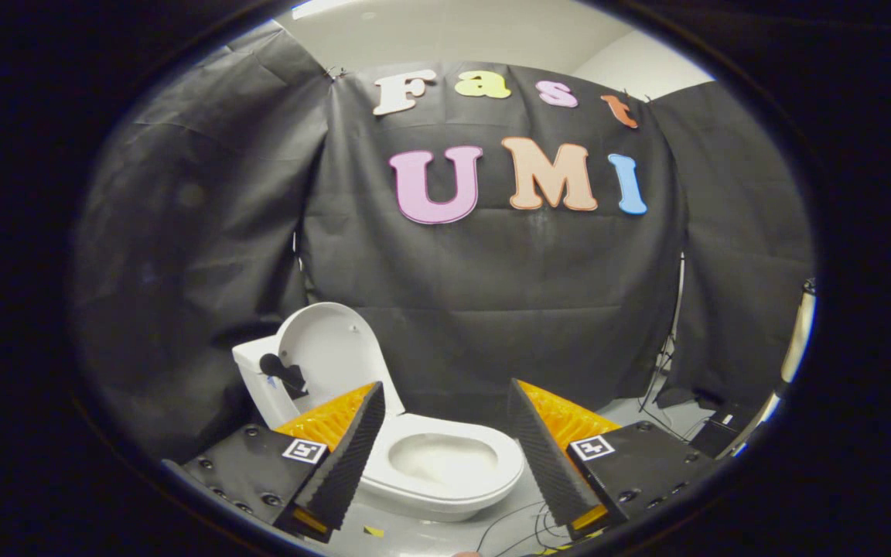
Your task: Open the toilet lid.
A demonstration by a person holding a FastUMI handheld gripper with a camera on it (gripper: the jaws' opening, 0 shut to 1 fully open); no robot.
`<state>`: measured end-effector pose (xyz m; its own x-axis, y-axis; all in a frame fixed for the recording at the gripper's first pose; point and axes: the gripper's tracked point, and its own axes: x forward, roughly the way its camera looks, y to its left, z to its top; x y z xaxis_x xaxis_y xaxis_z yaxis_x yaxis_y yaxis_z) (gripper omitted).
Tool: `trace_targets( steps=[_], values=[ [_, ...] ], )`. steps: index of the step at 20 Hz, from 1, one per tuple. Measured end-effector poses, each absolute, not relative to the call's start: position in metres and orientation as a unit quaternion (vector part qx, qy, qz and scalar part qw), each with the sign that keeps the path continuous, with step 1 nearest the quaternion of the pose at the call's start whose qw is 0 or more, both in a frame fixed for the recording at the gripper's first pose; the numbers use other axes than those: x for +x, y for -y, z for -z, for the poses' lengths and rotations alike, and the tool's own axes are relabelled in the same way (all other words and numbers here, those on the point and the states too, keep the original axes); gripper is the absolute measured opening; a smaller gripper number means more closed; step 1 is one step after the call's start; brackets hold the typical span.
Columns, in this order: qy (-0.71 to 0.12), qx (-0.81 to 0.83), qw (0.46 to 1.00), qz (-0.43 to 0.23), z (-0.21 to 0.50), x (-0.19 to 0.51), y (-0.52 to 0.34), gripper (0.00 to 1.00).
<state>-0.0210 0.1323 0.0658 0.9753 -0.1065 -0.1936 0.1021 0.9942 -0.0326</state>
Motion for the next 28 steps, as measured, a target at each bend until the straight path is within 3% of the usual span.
trace_targets(
  steps=[16,28],
  values=[
    [-0.068,-0.018,0.997,-0.015,-0.068,-0.044,-0.074,0.98],
    [-0.074,0.009,0.997,-0.011,-0.06,-0.044,-0.039,0.98]
  ],
)
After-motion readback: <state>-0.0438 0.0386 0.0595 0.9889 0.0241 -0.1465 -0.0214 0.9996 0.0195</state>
